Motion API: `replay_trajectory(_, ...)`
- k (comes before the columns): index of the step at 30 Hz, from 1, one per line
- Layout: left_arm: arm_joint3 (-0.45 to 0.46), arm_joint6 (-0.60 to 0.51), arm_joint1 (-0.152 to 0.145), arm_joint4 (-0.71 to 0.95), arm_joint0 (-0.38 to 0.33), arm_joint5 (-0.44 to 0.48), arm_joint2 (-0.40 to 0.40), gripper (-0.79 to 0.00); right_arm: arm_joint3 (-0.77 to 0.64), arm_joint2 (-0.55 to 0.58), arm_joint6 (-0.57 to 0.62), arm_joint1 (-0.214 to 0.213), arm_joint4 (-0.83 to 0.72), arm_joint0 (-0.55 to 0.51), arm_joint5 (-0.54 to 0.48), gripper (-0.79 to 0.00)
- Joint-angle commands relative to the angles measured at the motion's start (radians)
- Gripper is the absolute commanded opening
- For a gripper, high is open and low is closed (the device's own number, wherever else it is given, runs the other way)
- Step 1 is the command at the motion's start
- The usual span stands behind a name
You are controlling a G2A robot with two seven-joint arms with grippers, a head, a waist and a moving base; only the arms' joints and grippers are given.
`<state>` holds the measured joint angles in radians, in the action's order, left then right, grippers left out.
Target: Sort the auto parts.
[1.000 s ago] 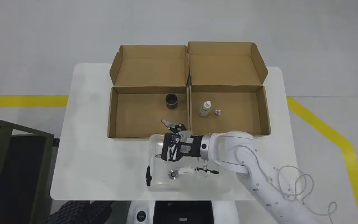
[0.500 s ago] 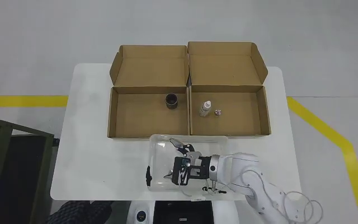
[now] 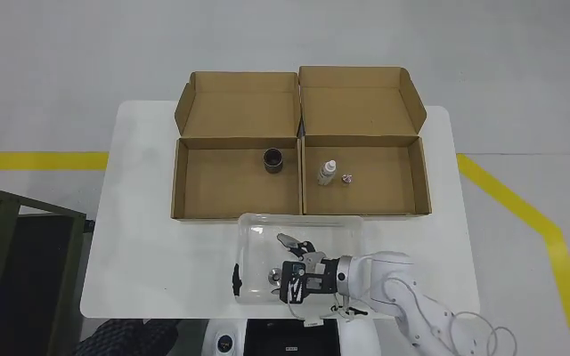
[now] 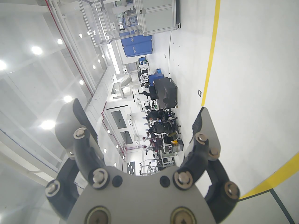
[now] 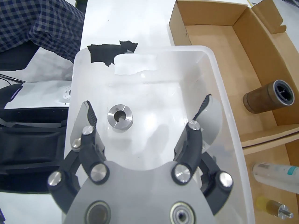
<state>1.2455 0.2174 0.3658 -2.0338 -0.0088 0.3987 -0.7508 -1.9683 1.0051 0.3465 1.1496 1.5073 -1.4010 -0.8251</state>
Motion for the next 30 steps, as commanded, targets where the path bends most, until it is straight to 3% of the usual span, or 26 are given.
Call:
replay_trajectory(1, 0.000, 0.000, 0.000, 0.000, 0.000, 0.000, 0.000, 0.000, 0.012, -0.003, 0.002, 0.000, -0.004, 0.006, 0.000, -0.074)
replay_trajectory(25, 0.000, 0.000, 0.000, 0.000, 0.000, 0.000, 0.000, 0.000, 0.145, -0.112, 0.077, 0.014, -0.006, 0.107, 0.036, -0.080)
replay_trajectory(30, 0.000, 0.000, 0.000, 0.000, 0.000, 0.000, 0.000, 0.000, 0.164, -0.127, 0.080, 0.018, -0.007, 0.124, 0.049, -0.132)
